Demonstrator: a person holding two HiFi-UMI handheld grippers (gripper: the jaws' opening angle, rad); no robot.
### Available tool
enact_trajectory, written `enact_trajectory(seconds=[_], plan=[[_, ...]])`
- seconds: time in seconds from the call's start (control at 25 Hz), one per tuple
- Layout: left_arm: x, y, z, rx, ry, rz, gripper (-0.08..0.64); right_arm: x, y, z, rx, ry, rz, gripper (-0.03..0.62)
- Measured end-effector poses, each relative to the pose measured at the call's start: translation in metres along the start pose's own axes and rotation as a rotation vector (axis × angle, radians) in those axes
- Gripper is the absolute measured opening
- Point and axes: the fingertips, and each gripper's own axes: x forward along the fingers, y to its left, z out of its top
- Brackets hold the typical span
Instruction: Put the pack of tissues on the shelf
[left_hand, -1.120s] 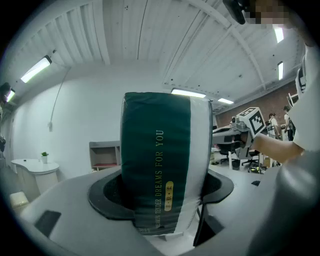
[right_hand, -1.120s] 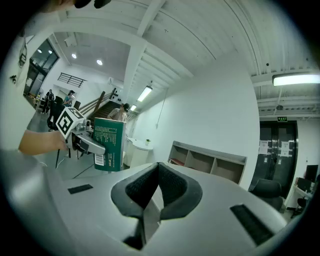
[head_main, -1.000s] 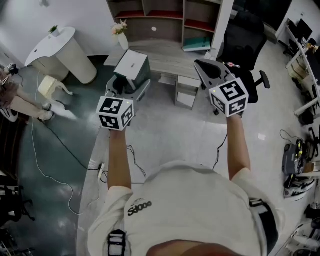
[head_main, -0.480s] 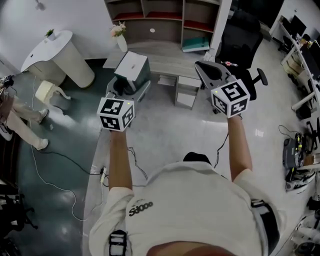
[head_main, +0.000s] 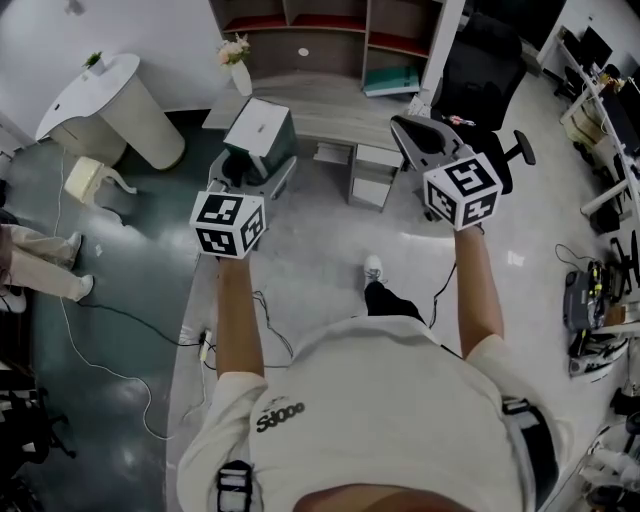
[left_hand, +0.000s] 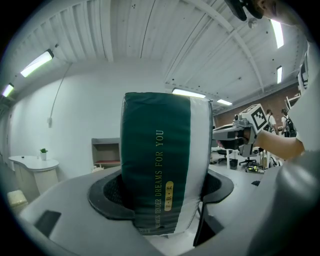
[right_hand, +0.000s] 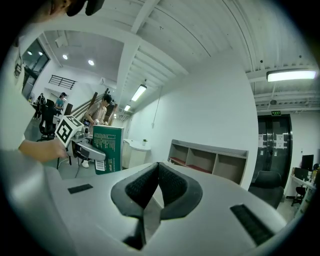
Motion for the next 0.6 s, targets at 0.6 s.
enact_trajectory(seconds=[0.6], plan=[[0.129, 0.058, -0.011, 0.0, 0.034, 0.032, 0.377, 0.11, -0.104, -0.04, 0.04, 0.005, 0.025, 0.006]])
